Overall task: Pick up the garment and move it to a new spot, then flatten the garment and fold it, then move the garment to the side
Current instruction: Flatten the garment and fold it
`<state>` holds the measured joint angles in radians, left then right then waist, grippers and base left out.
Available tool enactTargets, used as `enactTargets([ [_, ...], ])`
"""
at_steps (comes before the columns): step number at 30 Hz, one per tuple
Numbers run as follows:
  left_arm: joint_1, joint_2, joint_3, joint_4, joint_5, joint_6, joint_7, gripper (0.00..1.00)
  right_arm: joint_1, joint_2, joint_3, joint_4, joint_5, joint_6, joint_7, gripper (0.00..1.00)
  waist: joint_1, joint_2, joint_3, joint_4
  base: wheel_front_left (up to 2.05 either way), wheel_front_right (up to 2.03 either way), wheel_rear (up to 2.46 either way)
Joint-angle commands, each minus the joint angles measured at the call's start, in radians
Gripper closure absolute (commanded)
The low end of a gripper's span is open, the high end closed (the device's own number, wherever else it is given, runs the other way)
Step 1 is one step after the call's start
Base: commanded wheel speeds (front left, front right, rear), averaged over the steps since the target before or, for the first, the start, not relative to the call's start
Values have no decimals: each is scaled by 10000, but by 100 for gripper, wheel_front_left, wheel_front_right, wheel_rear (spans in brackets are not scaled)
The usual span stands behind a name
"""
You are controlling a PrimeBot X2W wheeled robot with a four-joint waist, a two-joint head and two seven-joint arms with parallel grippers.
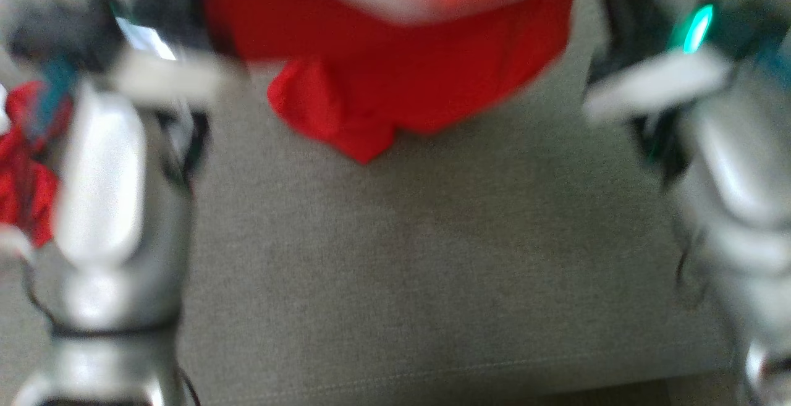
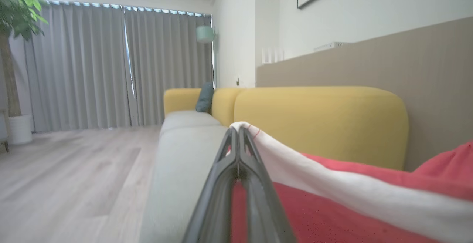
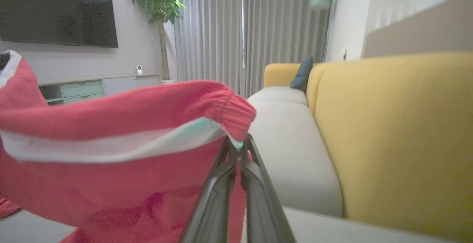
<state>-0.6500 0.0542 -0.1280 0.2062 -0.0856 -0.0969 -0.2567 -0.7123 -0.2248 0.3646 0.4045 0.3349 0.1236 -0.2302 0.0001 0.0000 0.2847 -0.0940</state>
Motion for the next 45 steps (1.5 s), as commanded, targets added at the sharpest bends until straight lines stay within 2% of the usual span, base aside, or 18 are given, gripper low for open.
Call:
enactTargets([
  [1, -805, 356, 416, -238, 144, 17, -51, 100, -642, -97, 84, -185, -153, 71, -117, 100, -1, 0, 613, 99, 0, 0, 0],
  [6, -4169, 473, 689, 691, 519, 315, -51, 100, -3951, -92, -714, 1385, -667, 71, -264, 100, -1, 0, 1224, 323, 0, 0, 0],
  [9, -5519, 580, 619, 1160, 818, 466, -51, 100, -5374, 30, -1356, 2307, -1211, 71, -304, 100, -1, 0, 1364, 501, 0, 0, 0],
  [15, -6451, 481, 364, 1781, 835, 497, -51, 100, -6230, 149, -1962, 3083, -2538, 71, -312, 100, -1, 0, 1838, 891, 0, 0, 0],
  [18, -5521, 267, 276, 1872, 495, 504, -51, 100, -5697, 240, -1883, 3628, -2741, 71, -314, 100, -1, 0, 2187, 975, 0, 0, 0],
  [22, -3718, 65, 179, 1848, 25, 527, -51, 100, -4658, 300, -1029, 4463, -2496, 71, -314, 100, -1, 0, 2271, 950, 0, 0, 0],
  [29, -140, -33, -297, 1765, -1170, 699, -51, 100, -2706, 712, 1131, 5337, -454, 71, -279, 100, -1, 0, 1691, 702, 0, 0, 0],
  [32, 1127, -36, -573, 1702, -1835, 966, -51, 100, -1766, 698, 2157, 4985, 861, 71, 52, 100, -1, 0, 1227, 629, 0, 0, 0],
  [36, 2406, -37, -663, 1489, -2421, 1412, -51, 100, -583, 93, 3296, 3948, 2506, 71, 426, 100, -1, 0, 530, 606, 0, 0, 0],
  [40, 3399, -38, -517, 1403, -2650, 1549, -51, 100, 428, -574, 3837, 3076, 3652, 71, 483, 100, -1, 0, -184, 627, 0, 0, 0],
  [45, 4198, -38, -215, 1327, -2719, 1582, -51, 100, 1304, -990, 4041, 2705, 4418, 71, 512, 100, -1, 0, -911, 659, 0, 0, 0],
])
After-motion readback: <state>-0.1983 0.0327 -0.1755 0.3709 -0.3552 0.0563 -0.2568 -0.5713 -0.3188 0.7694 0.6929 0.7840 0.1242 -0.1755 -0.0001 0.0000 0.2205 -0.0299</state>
